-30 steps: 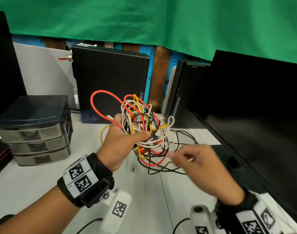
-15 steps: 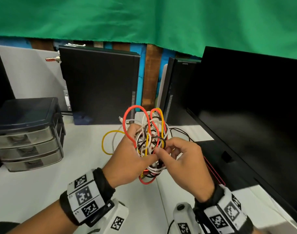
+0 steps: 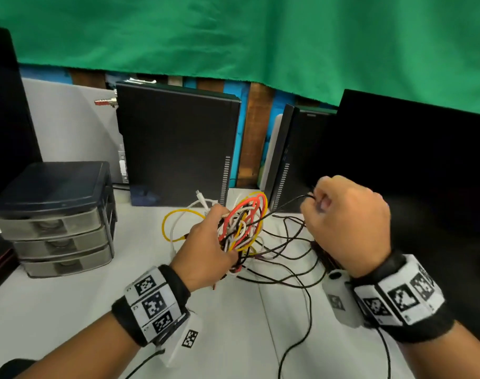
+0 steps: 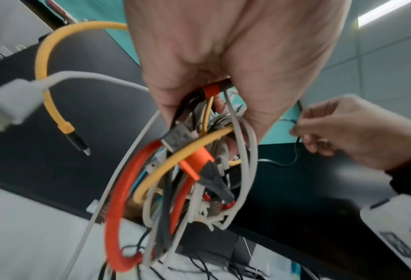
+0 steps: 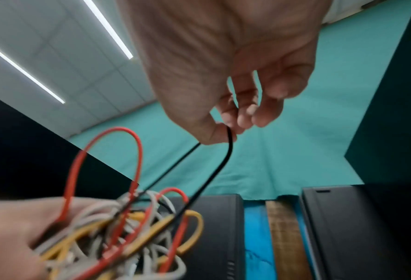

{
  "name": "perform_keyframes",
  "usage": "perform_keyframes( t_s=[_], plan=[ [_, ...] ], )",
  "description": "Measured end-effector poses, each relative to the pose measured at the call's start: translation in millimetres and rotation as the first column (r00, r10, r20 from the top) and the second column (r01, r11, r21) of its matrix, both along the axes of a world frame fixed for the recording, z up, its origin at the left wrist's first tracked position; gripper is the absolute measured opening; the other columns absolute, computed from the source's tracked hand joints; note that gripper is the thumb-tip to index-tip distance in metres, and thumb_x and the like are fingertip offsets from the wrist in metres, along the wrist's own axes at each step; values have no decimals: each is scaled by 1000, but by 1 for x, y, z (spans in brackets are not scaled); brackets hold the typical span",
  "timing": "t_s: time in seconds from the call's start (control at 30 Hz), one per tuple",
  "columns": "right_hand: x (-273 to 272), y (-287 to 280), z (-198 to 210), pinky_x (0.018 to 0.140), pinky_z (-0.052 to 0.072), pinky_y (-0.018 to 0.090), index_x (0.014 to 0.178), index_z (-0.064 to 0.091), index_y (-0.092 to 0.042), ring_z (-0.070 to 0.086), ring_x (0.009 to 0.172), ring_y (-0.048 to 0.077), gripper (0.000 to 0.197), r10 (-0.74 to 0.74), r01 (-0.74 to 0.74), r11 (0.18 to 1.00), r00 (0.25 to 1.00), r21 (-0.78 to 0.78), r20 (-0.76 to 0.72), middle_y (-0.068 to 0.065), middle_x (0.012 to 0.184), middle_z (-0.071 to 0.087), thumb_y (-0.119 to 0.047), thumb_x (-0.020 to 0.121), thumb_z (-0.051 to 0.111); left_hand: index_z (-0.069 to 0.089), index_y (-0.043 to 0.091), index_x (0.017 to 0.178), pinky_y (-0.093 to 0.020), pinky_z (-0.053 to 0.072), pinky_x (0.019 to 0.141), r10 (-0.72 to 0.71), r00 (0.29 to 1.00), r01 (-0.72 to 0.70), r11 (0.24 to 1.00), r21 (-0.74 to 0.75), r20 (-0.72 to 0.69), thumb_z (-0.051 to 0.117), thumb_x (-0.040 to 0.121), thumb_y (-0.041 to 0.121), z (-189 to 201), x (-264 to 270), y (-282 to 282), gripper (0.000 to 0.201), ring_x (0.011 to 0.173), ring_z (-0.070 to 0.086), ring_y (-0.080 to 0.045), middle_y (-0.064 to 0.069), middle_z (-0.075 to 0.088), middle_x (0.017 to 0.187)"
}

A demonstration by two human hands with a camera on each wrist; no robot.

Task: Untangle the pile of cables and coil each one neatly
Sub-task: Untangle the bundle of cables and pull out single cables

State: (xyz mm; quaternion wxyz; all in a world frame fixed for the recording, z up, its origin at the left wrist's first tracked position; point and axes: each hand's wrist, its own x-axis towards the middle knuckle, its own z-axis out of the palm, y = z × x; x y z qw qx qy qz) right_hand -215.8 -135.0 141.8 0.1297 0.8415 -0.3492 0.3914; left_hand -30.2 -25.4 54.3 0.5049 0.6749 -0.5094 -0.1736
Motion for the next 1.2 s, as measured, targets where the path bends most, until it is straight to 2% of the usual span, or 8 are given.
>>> perform_keyframes(
  t_s=[0.23, 0.37, 0.57, 0.73, 0.83, 1.0, 1.13, 1.2],
  plan=[
    [0, -64, 33, 56, 36, 29, 85, 60, -15, 60, 64, 33, 14, -165, 153, 985, 967, -78, -192, 6, 74, 63, -28, 85, 63, 48, 26, 96, -33, 53, 67, 213, 958, -216, 976, -7, 192, 70, 74, -4, 13, 61, 9, 43, 81, 65, -16, 13, 63, 83],
    [0, -91, 75, 61, 41, 35, 88, 64, -14, 65, 70, 40, 26, -240, 213, 967, 943, -140, -229, 16, 71, 65, -40, 83, 68, 51, 16, 97, -12, 37, 56, 290, 937, -303, 952, 39, 195, 72, 78, -3, 7, 84, 10, 34, 73, 53, 2, 14, 54, 80],
    [11, -114, 130, 64, 47, 41, 79, 62, -8, 61, 68, 44, 45, -336, 312, 932, 934, -183, -119, 27, 68, 59, -52, 89, 57, 47, 24, 92, -23, 45, 60, 297, 946, -303, 953, 26, 132, 73, 79, 1, 10, 88, 6, 37, 81, 61, -13, 4, 62, 85],
    [39, -105, 169, 30, 32, 14, 95, 66, -16, 45, 28, 11, 58, -171, 57, 633, 983, 772, 68, 2, 46, 56, -62, 102, 31, 52, 16, 94, -20, 49, 57, 285, 958, -284, 958, 29, -28, 76, 77, 0, 12, 86, 4, 34, 79, 63, -10, 2, 65, 91],
    [59, -91, 192, 44, 52, 16, 105, 59, -14, 71, 55, 11, 43, -66, -350, 516, 894, 782, 444, 7, 73, 73, -45, 108, 30, 50, 13, 89, -21, 51, 58, 271, 952, -270, 962, 23, -143, 77, 75, -4, 13, 81, 1, 35, 75, 62, -14, 1, 63, 88],
    [78, -73, 213, 85, 44, 45, 119, 53, -5, 52, 97, 33, 39, 98, -85, 986, 991, 143, -87, 14, 103, 58, -39, 107, 37, 50, 11, 88, -36, 51, 70, 291, 940, -280, 956, 86, -177, 78, 72, -4, 2, 84, -1, 36, 80, 62, -22, -3, 62, 87],
    [82, -72, 225, 88, 46, 58, 91, 49, -7, 50, 83, 31, 92, -107, 108, 994, 993, 9, -57, 17, 86, 51, -92, 81, 16, 54, 15, 92, -33, 47, 69, 370, 929, -361, 918, 165, -23, 72, 75, 1, -11, 99, 6, 29, 84, 63, -23, -2, 65, 85],
    [74, -74, 224, 89, 45, 60, 80, 44, -25, 48, 85, 31, 66, -187, 195, 980, 973, 42, -138, 9, 77, 44, -82, 88, 12, 54, 14, 93, -32, 46, 68, 408, 913, -399, 898, 187, -11, 72, 76, 1, -13, 107, 9, 28, 83, 62, -22, -3, 64, 86]
  ],
)
